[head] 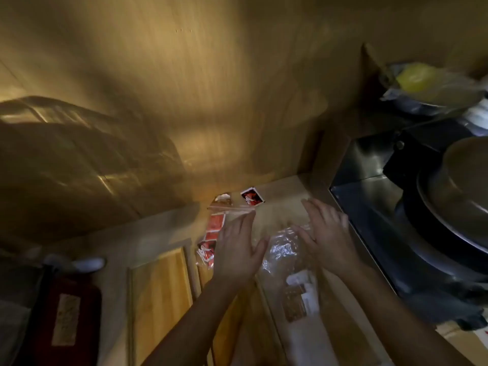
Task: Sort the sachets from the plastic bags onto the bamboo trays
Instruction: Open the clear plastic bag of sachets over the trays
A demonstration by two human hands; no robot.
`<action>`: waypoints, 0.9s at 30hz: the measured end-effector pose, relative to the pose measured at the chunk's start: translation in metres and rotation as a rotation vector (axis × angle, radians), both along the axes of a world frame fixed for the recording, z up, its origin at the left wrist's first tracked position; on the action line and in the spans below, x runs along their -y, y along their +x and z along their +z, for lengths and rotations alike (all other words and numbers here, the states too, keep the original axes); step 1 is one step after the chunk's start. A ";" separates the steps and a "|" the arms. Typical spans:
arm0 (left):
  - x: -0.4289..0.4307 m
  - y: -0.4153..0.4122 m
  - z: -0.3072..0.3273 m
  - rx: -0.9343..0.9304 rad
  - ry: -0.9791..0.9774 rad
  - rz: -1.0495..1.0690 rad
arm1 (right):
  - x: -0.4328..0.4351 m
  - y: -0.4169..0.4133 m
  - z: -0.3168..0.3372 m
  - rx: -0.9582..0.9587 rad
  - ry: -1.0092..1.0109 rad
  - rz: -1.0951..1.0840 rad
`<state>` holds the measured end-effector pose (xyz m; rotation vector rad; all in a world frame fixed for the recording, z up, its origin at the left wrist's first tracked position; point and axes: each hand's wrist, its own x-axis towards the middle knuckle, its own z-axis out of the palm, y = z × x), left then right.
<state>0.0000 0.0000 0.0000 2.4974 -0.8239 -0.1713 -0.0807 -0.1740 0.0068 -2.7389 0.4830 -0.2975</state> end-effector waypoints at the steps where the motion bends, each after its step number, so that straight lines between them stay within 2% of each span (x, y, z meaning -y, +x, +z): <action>1: 0.002 0.000 -0.002 -0.031 0.005 -0.009 | 0.002 0.002 -0.005 -0.011 0.023 -0.001; 8: 0.016 0.000 -0.027 -0.120 0.081 -0.079 | 0.012 0.008 -0.021 -0.193 0.136 0.084; 12: 0.020 -0.001 -0.026 -0.170 0.070 -0.050 | 0.018 0.008 -0.022 -0.158 0.143 0.142; 19: 0.024 -0.004 -0.010 -0.293 0.074 -0.165 | 0.027 0.010 -0.014 -0.148 0.359 0.286; 21: 0.025 -0.007 -0.004 -0.406 0.015 -0.142 | 0.026 0.014 -0.008 -0.142 0.392 0.324; 27: 0.024 -0.014 0.017 -0.948 -0.255 -0.004 | 0.019 0.031 0.006 -0.090 0.429 0.407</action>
